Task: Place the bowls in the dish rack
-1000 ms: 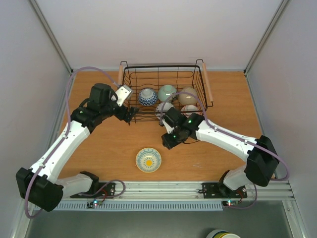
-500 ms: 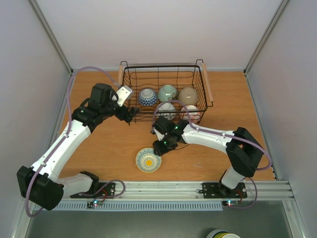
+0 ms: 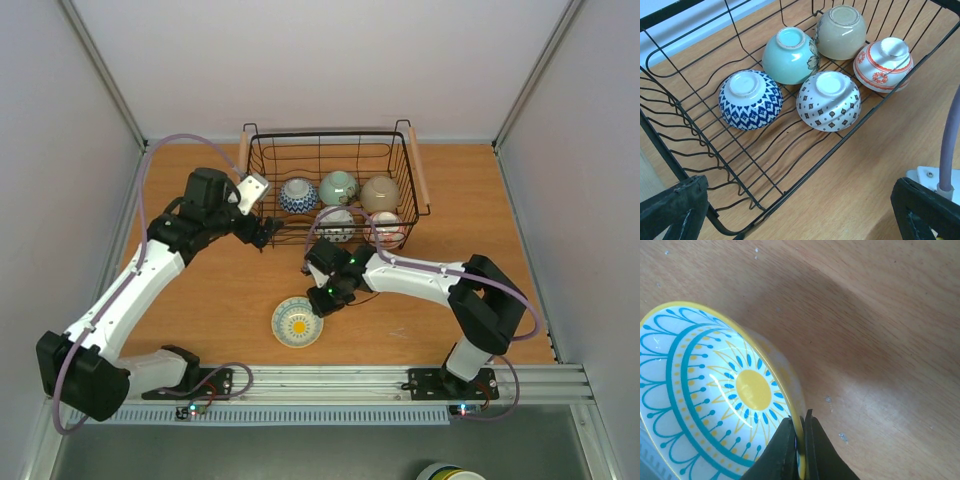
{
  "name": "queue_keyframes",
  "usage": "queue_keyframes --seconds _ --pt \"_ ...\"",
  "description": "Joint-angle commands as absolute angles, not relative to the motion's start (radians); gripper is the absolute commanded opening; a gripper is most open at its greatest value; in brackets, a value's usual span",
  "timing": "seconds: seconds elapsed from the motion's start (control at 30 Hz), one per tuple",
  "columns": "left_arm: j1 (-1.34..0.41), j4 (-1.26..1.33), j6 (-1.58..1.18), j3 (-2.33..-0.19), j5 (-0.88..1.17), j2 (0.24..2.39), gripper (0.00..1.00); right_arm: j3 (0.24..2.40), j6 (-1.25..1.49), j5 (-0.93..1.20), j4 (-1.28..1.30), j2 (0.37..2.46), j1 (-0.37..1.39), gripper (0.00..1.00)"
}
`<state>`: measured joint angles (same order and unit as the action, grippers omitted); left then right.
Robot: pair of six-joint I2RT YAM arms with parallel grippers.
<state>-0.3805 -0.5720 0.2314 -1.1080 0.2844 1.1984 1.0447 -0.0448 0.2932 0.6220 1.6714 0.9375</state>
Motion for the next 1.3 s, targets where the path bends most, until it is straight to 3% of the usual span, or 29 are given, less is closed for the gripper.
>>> queue_keyframes --seconds 0.0,0.27,0.67,0.9,1.2,1.27 --pt "-0.376 -0.553 0.224 -1.108 0.342 1.208 0.99 1.057 -0.066 0.236 0.660 1.644 0.945 0.01" --pt "-0.424 -0.777 0.336 -1.206 0.565 1.339 0.90 1.206 -0.136 0.073 0.773 1.518 0.942 0.01" --pt "-0.527 -0.833 0.414 -1.223 0.533 1.364 0.88 1.326 -0.190 -0.065 0.839 1.414 0.906 0.01" --pt "-0.540 -0.847 0.426 -1.230 0.526 1.380 0.52 1.346 -0.212 -0.103 0.868 1.379 0.892 0.01" --pt "-0.567 -0.865 0.432 -1.239 0.511 1.411 0.51 1.372 -0.240 -0.105 0.878 1.381 0.887 0.01" --pt "-0.570 -0.868 0.434 -1.241 0.506 1.412 0.43 1.377 -0.243 -0.102 0.878 1.386 0.887 0.01"
